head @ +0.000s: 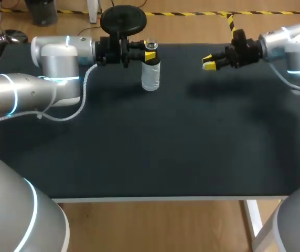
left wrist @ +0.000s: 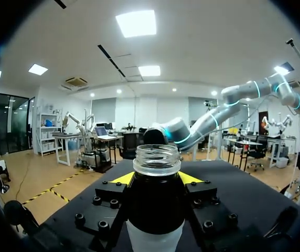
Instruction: Unscrew the bottle cap
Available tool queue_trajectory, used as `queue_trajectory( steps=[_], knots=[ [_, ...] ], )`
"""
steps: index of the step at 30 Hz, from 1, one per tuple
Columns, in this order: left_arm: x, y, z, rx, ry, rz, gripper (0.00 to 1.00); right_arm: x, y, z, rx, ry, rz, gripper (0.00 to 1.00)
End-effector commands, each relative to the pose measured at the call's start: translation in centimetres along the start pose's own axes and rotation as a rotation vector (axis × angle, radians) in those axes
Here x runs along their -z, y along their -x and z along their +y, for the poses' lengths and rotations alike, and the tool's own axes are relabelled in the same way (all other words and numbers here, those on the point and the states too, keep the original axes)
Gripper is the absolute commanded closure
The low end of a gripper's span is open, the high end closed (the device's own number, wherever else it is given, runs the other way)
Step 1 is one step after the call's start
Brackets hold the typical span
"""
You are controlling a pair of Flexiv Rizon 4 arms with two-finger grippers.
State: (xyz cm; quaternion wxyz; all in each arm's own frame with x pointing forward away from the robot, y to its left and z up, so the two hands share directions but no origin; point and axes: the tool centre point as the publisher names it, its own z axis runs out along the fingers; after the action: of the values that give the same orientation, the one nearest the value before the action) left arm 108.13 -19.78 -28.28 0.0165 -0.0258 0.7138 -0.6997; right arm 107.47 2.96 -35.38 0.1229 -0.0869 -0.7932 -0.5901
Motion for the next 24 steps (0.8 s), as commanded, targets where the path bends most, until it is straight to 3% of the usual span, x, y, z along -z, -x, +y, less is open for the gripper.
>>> queue_trajectory(
  steps=[1, 7, 9, 10, 11, 12, 18, 19, 20, 22, 24],
  knots=[
    [0.0, 0.0, 0.0, -0.002, 0.0, -0.002, 1.0, -0.2, -0.9, -0.3, -0.028, -0.03, -0.422, 1.0],
    [0.0, 0.0, 0.0, -0.002, 0.0, -0.002, 1.0, -0.4, -0.7, -1.5, -0.078, -0.026, -0.397, 1.0],
    [0.0, 0.0, 0.0, -0.002, 0.0, -0.002, 1.0, -0.5, -0.7, -1.7, -0.095, -0.022, -0.388, 0.63],
    [0.0, 0.0, 0.0, -0.002, 0.0, -0.002, 1.0, -0.5, -0.7, -1.7, -0.099, -0.023, -0.385, 0.53],
    [0.0, 0.0, 0.0, -0.002, 0.0, -0.002, 1.0, -0.5, -0.7, -1.8, -0.106, -0.023, -0.38, 0.2],
    [0.0, 0.0, 0.0, -0.002, 0.0, -0.002, 1.0, -0.4, -0.7, -1.8, -0.108, -0.021, -0.378, 0.0],
    [0.0, 0.0, 0.0, -0.002, 0.0, -0.002, 1.0, -0.1, -0.9, -1.9, -0.118, 0.015, -0.382, 0.0],
    [0.0, 0.0, 0.0, -0.002, 0.0, -0.002, 0.89, -0.1, -0.9, -1.7, -0.12, 0.043, -0.38, 0.0],
    [0.0, 0.0, 0.0, -0.002, 0.0, -0.002, 0.64, 0.0, -0.9, -1.5, -0.122, 0.069, -0.378, 0.0],
    [0.0, 0.0, 0.0, -0.002, 0.0, -0.002, 0.0, 0.5, -1.0, -0.8, -0.137, 0.159, -0.364, 0.0],
    [0.0, 0.0, 0.0, -0.002, 0.0, -0.002, 0.0, 0.5, -1.0, -0.4, -0.159, 0.184, -0.358, 0.0]
  ],
)
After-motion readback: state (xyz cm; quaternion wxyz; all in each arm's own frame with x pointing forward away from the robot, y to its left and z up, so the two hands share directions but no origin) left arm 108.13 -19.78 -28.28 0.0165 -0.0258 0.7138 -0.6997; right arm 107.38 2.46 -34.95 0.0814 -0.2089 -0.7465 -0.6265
